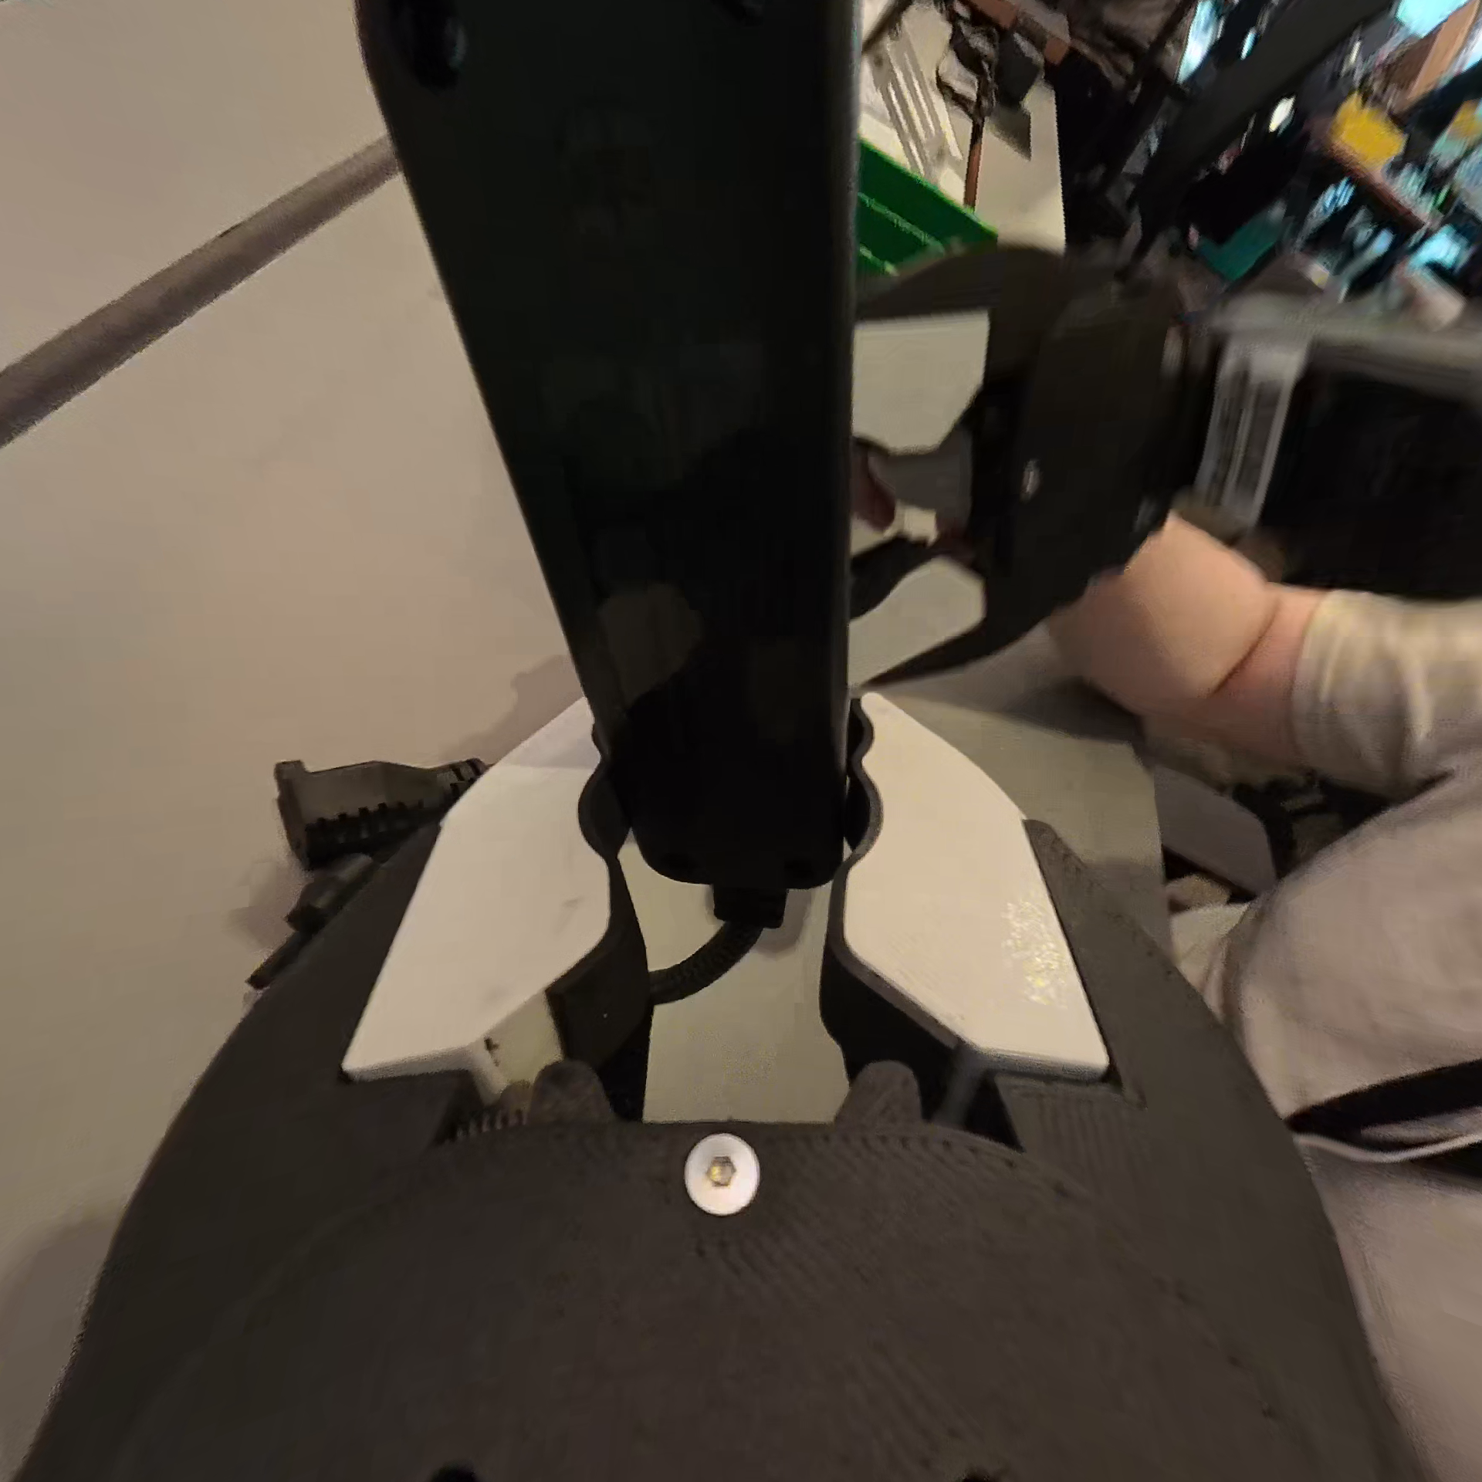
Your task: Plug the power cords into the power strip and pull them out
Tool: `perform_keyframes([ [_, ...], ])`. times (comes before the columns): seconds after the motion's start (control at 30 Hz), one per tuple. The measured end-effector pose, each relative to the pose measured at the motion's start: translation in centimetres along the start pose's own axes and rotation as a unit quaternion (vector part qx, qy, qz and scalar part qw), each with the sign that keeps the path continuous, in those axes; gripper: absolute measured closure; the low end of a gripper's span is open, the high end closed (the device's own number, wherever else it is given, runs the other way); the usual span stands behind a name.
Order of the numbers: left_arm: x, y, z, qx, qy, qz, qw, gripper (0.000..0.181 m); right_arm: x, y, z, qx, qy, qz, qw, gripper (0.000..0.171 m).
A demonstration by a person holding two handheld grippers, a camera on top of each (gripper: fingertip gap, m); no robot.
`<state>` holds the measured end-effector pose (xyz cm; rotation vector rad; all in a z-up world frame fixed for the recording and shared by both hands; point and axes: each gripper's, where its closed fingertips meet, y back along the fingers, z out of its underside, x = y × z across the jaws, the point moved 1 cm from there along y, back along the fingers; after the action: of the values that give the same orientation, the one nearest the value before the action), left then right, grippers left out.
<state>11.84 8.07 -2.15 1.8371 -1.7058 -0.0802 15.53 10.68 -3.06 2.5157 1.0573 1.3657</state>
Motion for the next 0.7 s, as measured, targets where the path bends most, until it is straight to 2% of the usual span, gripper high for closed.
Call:
perform_keyframes([
  [0.07,0.5,0.4,0.5,-0.022,-0.047,-0.002,0.999,0.131,-0.6,1.6,-1.5,0.069,-0.101,-0.097,0.988,0.117],
  [0.13,1.4,0.4,0.9,-0.035,-0.094,0.006,0.995,0.131,-1.0,3.4,-2.6,0.117,-0.179,-0.189,0.958,0.116],
  [0.2,2.6,0.1,1.0,-0.044,-0.120,0.026,0.991,0.131,-1.2,4.2,-2.4,0.124,-0.199,-0.229,0.945,0.116],
  [0.27,3.3,-0.3,1.3,-0.056,-0.151,0.030,0.986,0.131,-2.5,4.9,-2.7,0.135,-0.186,-0.275,0.934,0.126],
  [0.4,4.4,-0.7,0.8,-0.040,-0.173,0.041,0.983,0.131,-3.6,4.7,-4.0,0.153,-0.202,-0.309,0.917,0.140],
  [0.57,4.0,-0.3,0.5,-0.026,-0.172,0.035,0.984,0.131,-3.5,4.0,-4.5,0.158,-0.255,-0.320,0.899,0.145],
  [0.7,3.3,-0.1,0.8,-0.025,-0.191,0.019,0.981,0.129,-3.7,3.4,-4.4,0.138,-0.252,-0.312,0.905,0.146],
])
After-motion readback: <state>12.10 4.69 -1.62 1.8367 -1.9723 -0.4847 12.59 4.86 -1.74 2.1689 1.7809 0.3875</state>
